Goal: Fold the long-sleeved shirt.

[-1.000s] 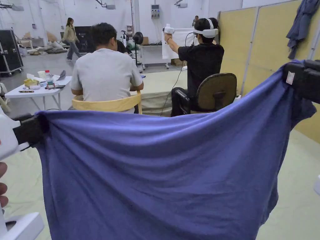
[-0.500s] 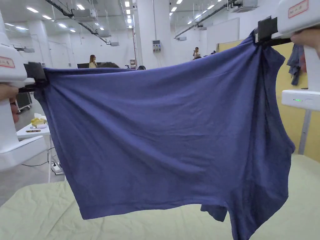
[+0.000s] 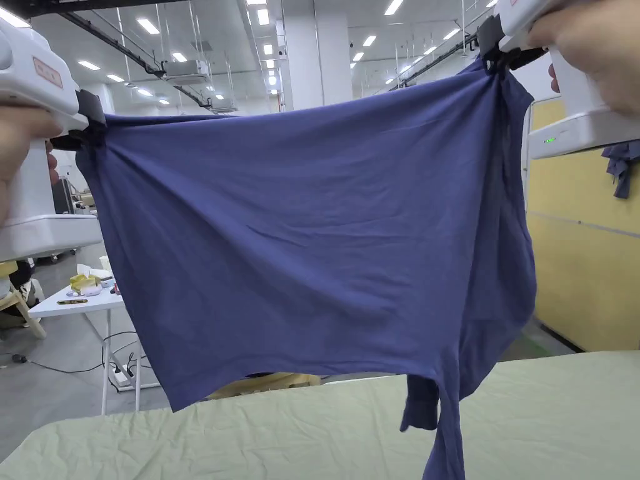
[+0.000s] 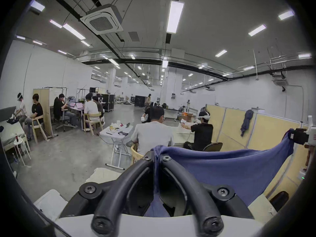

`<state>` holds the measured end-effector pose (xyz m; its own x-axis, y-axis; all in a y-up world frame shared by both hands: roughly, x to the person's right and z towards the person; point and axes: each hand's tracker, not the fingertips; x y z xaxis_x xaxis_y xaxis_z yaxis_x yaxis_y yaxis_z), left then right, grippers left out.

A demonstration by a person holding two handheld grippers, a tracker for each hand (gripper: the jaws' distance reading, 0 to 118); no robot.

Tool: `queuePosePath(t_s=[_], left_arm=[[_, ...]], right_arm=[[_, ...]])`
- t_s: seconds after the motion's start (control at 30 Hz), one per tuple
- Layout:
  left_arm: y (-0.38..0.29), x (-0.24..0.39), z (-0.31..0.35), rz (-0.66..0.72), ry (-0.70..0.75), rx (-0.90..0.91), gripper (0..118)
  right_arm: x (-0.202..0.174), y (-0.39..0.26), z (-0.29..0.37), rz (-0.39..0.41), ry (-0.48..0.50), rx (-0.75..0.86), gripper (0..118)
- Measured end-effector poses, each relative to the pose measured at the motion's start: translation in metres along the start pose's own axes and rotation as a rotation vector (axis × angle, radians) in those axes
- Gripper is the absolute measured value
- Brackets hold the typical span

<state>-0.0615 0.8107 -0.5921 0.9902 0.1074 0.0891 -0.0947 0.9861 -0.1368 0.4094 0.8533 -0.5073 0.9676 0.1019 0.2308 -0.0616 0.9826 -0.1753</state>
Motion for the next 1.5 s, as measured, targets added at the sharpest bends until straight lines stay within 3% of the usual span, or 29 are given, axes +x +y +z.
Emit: queuePosePath(t_s=[0.27, 0.5, 0.63, 0.77, 0.9, 1.03, 1.2, 1.5], left_arm=[[-0.084, 0.005, -0.07, -0.054, 0.0, -0.086, 2], [-0.27, 0.0, -0.135, -0.148, -0.032, -0.373, 2], [-0.37, -0.014, -0.145, -0.022, -0.016, -0.533, 2], [-0.438, -0.019, -0.142, -0.077, 0.009, -0.641, 2], [-0.477, -0.029, -0.128, -0.042, -0.003, -0.713, 2], [-0.508, -0.036, -0.101, -0.078, -0.007, -0.756, 2], [-0.534, -0.051, -0.034, -0.091, -0.04, -0.805, 2], [-0.562, -0.089, 0.117, -0.081, -0.057, -0.881, 2]], right_arm=[[-0.004, -0.095, -0.095, 0.015, -0.013, -0.157, 6], [-0.026, -0.292, -0.167, 0.099, 0.027, -0.427, 6], [-0.036, -0.409, -0.179, 0.111, 0.085, -0.628, 6], [-0.041, -0.483, -0.167, 0.128, 0.091, -0.714, 6], [-0.028, -0.523, -0.146, 0.066, 0.085, -0.775, 6], [-0.012, -0.556, -0.122, 0.053, 0.093, -0.798, 6], [0.0, -0.585, -0.049, -0.027, 0.126, -0.781, 6], [0.002, -0.622, 0.099, -0.034, 0.166, -0.837, 6]])
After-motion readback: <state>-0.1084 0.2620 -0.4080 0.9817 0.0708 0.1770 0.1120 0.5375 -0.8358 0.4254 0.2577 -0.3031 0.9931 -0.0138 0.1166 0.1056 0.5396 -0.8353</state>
